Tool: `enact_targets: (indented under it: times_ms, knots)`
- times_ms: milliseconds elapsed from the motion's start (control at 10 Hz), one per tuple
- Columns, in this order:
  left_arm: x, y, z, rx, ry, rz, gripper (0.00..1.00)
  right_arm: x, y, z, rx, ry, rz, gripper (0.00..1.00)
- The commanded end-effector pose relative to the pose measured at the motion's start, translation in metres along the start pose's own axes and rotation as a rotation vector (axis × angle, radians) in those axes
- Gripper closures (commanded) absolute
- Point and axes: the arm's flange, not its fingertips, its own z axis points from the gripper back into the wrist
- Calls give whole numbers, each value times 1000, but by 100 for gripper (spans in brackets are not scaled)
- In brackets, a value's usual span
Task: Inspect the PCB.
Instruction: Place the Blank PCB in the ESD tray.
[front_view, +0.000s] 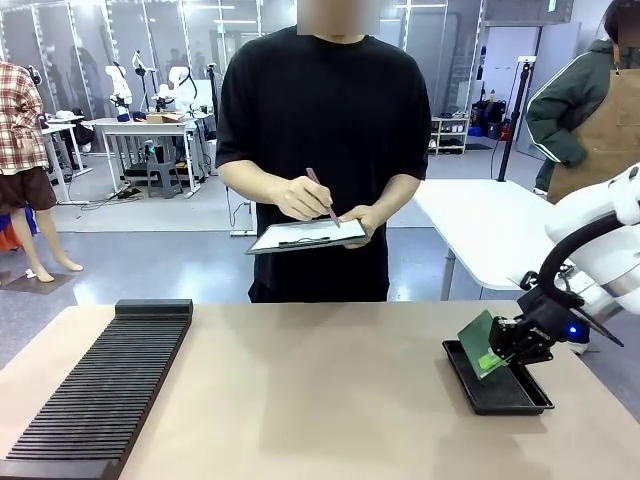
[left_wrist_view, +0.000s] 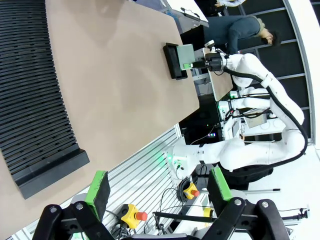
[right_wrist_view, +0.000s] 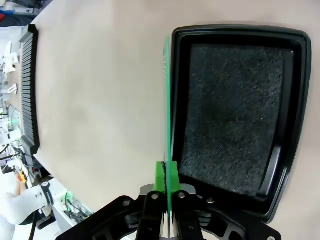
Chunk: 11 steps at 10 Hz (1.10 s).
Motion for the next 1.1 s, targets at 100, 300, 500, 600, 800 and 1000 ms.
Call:
enact_targets:
  times_ms: [100, 300, 500, 600, 800, 1000]
  knots:
    - [4, -1, 1, 9, 10, 3, 0, 11, -7, -14, -40, 9, 5, 97]
    - [4, -1, 1, 9, 10, 3, 0, 14, -12, -26, -61, 24, -19, 97]
    - [4, -1, 1, 9, 10, 3, 0, 12, -12, -31, -74, 34, -35, 89]
    - [4, -1, 1, 9, 10, 3, 0, 11, -11, -32, -85, 37, -37, 74]
    - [4, -1, 1, 9, 10, 3, 0, 7, -10, -32, -89, 31, -51, 42]
    - [4, -1, 1, 9, 10, 3, 0, 0, 2, -23, -132, 9, -85, 10]
